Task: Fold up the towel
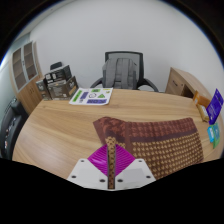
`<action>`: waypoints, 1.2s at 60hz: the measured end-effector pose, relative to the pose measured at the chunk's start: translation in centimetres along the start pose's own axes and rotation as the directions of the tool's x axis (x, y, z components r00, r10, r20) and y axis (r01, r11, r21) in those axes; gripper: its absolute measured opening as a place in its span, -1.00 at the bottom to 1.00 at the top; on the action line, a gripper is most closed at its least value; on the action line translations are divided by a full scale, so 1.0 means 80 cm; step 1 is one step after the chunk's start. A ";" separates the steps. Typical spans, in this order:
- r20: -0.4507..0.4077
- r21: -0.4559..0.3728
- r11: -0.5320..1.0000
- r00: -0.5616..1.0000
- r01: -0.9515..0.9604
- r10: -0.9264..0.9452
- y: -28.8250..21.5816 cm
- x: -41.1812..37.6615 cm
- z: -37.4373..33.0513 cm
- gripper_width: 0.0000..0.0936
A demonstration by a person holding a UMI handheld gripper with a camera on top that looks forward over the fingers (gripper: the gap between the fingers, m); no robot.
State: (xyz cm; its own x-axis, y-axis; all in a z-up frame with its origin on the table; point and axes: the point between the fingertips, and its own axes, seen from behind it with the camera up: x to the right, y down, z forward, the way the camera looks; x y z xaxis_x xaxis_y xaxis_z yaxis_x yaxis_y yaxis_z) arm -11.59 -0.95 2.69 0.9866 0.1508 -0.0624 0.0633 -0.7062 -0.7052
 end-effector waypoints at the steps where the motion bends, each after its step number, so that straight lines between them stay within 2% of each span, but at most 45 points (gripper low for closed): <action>1: 0.022 0.008 1.000 1.000 -0.007 0.007 -0.004 -0.008 -0.007 -0.88; 10: 0.239 0.081 0.985 0.963 -0.151 0.128 -0.066 -0.071 -0.082 -0.88; 16: 0.265 0.134 0.964 0.945 -0.231 0.190 -0.107 -0.055 -0.109 -0.88; 21: 0.226 0.160 0.952 0.949 -0.261 0.222 -0.113 -0.008 -0.102 -0.88; 28: 0.108 0.121 0.954 0.959 -0.275 0.263 -0.076 0.066 -0.068 -0.86; 34: 0.011 0.070 0.964 0.967 -0.256 0.256 -0.030 0.123 -0.038 -0.54; 38: -0.072 0.043 0.971 0.968 -0.237 0.240 -0.005 0.159 -0.034 -0.10; 42: -0.129 0.050 0.976 0.968 -0.210 0.215 0.001 0.182 -0.045 0.58; 44: -0.140 0.063 0.979 0.969 -0.194 0.202 -0.001 0.189 -0.056 0.85; 55: -0.206 0.112 0.988 0.970 -0.105 0.127 -0.016 0.184 -0.132 0.84; 72: -0.252 0.178 0.984 0.966 -0.019 0.065 -0.012 0.080 -0.306 0.83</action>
State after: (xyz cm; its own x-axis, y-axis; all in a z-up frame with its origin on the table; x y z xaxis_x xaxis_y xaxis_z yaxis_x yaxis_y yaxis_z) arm -1.62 -16.22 20.24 0.9946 -0.0743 0.0720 0.0163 -0.5745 -0.8183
